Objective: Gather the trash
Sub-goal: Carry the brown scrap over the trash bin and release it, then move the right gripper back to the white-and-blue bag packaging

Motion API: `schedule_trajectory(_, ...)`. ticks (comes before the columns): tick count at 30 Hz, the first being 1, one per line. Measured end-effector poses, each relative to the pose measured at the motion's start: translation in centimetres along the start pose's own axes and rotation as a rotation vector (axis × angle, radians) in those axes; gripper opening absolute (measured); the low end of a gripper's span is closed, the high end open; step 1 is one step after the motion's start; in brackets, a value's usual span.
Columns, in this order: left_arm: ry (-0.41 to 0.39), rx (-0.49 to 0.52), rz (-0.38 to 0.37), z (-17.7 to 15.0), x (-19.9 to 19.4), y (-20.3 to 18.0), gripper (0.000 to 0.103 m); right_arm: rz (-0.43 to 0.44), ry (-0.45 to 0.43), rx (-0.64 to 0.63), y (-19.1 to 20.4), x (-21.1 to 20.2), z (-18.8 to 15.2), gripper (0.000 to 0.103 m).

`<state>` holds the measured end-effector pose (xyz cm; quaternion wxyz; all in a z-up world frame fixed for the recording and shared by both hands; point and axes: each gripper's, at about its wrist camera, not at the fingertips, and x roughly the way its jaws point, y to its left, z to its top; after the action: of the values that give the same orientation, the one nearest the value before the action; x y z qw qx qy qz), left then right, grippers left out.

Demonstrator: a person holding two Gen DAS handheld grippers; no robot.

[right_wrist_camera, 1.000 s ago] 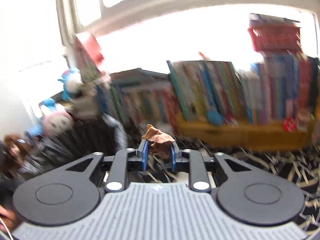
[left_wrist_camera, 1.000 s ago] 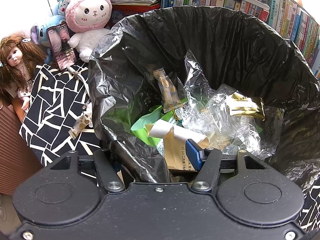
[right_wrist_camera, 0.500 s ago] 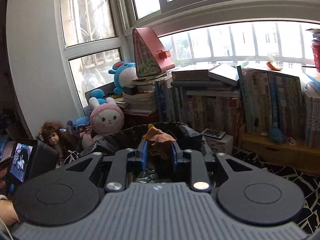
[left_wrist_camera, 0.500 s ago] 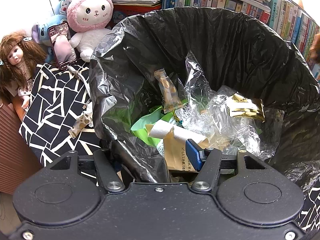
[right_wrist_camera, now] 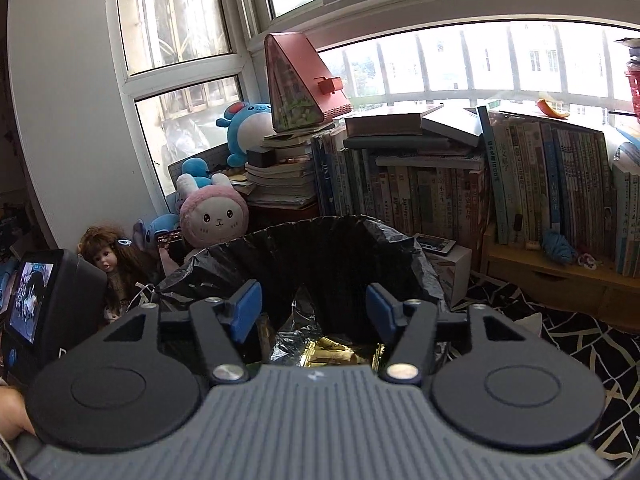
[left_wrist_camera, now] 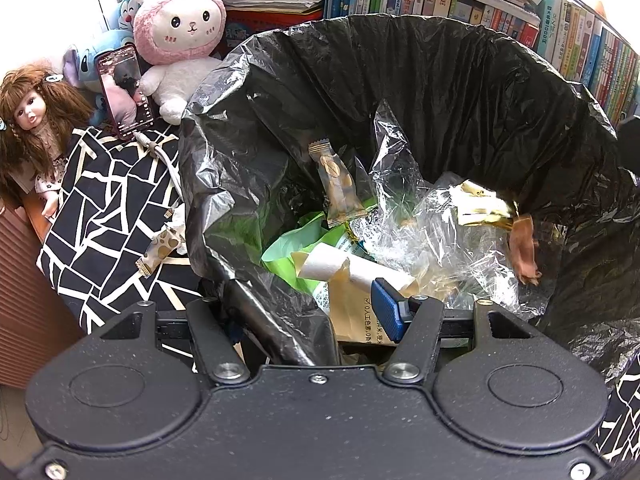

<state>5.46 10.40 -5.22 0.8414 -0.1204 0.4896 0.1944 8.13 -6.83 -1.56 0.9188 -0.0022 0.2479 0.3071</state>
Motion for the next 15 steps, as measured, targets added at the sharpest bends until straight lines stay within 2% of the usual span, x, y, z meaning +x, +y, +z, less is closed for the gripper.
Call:
schedule_trajectory(4, 0.0, 0.0, 0.0, 0.0, 0.0, 0.0, 0.059, -0.038, -0.013, 0.015, -1.0, -0.7, -0.1, 0.083)
schedule_trajectory(15, 0.001, 0.001, 0.001, 0.0, 0.0, 0.0, 0.059, -0.191, -0.035, 0.076, -5.2, -2.4, -1.0, 0.09)
